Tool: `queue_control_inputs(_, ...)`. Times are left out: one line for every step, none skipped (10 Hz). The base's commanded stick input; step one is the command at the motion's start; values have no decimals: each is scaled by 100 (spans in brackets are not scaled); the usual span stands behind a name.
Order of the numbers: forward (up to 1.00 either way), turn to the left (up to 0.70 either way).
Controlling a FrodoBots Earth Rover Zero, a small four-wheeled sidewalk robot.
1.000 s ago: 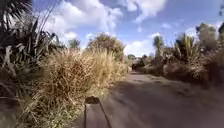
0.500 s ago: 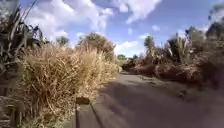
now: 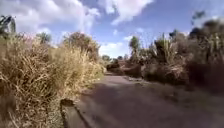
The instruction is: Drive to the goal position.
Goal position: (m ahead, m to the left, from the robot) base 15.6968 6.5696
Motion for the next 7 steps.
queue_control_inputs(70,-10)
queue_control_inputs(70,0)
queue_control_inputs(70,0)
queue_control_inputs(70,0)
queue_control_inputs(70,0)
queue_control_inputs(70,0)
queue_control_inputs(70,0)
